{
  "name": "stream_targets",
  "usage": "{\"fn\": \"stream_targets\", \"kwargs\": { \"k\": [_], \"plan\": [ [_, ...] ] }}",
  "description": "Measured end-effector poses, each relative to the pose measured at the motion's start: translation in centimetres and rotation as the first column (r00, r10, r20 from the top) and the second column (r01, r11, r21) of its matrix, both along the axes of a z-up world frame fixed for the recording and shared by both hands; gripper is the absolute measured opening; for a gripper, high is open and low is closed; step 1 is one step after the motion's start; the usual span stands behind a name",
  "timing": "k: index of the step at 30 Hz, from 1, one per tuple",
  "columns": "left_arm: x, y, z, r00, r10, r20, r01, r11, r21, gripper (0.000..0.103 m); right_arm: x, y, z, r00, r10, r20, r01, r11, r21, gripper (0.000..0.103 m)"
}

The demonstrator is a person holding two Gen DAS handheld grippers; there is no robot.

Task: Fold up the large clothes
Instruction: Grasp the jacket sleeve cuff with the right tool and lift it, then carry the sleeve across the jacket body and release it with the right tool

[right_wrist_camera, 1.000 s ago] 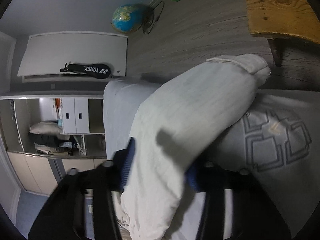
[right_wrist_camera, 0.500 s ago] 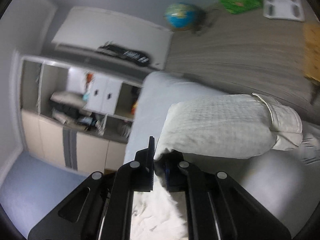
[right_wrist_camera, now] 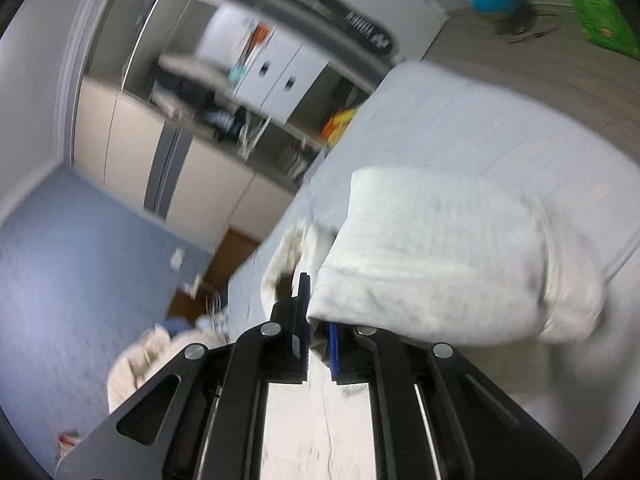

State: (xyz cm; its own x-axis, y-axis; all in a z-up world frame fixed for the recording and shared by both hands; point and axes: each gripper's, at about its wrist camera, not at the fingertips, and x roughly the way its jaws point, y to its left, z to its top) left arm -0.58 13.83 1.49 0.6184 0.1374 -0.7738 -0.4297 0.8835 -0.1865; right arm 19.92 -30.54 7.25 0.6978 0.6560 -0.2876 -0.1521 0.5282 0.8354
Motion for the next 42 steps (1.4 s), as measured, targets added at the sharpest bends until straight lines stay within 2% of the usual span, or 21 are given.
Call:
{"fn": "stream_targets", "kwargs": {
  "k": [8, 13, 18, 22, 24, 27, 28, 29, 37, 39, 42],
  "plan": [
    [-0.6, 1.0, 0.0, 0.999, 0.034, 0.027, -0.032, 0.998, -0.056, 0.096, -2.2, 9.7, -1.3, 0.983, 0.182, -0.022, -0.183, 0.977, -0.107, 0.004],
    [-0.6, 1.0, 0.1, 0.999, 0.036, 0.03, -0.034, 0.998, -0.058, 0.096, -3.2, 14.8, -2.8, 0.955, 0.29, -0.064, -0.297, 0.937, -0.185, 0.004],
    [-0.6, 1.1, 0.0, 0.999, 0.036, 0.028, -0.034, 0.998, -0.057, 0.096, -4.5, 19.8, -5.6, 0.913, 0.381, -0.145, -0.408, 0.861, -0.303, 0.004],
    [-0.6, 1.0, 0.0, 0.999, 0.035, 0.027, -0.034, 0.998, -0.056, 0.096, -5.2, 22.2, -7.8, 0.897, 0.39, -0.208, -0.442, 0.794, -0.417, 0.005],
    [-0.6, 1.0, 0.0, 0.999, 0.036, 0.027, -0.034, 0.998, -0.057, 0.096, -5.6, 22.2, -8.8, 0.888, 0.396, -0.236, -0.461, 0.77, -0.442, 0.009],
    [-0.6, 1.0, 0.0, 0.999, 0.036, 0.028, -0.034, 0.998, -0.058, 0.096, -5.9, 21.4, -9.7, 0.873, 0.41, -0.264, -0.487, 0.758, -0.433, 0.029],
    [-0.6, 1.0, 0.0, 0.999, 0.036, 0.028, -0.034, 0.998, -0.057, 0.096, -6.1, 21.2, -9.7, 0.873, 0.41, -0.263, -0.486, 0.76, -0.432, 0.041],
    [-0.6, 1.0, 0.1, 0.999, 0.035, 0.03, -0.033, 0.998, -0.058, 0.096, -6.3, 20.8, -9.6, 0.879, 0.402, -0.256, -0.476, 0.763, -0.436, 0.046],
    [-0.5, 1.0, 0.0, 0.999, 0.03, 0.027, -0.029, 0.998, -0.058, 0.096, -6.1, 16.7, -8.8, 0.919, 0.331, -0.214, -0.391, 0.828, -0.403, 0.05],
    [-0.6, 1.1, 0.0, 0.999, 0.03, 0.029, -0.029, 0.998, -0.058, 0.096, -5.2, 15.4, -8.9, 0.931, 0.282, -0.233, -0.35, 0.869, -0.349, 0.05],
    [-0.6, 1.2, 0.0, 0.999, 0.034, 0.034, -0.032, 0.997, -0.064, 0.096, -3.8, 12.4, -10.1, 0.942, 0.193, -0.276, -0.244, 0.956, -0.164, 0.05]
  ]
}}
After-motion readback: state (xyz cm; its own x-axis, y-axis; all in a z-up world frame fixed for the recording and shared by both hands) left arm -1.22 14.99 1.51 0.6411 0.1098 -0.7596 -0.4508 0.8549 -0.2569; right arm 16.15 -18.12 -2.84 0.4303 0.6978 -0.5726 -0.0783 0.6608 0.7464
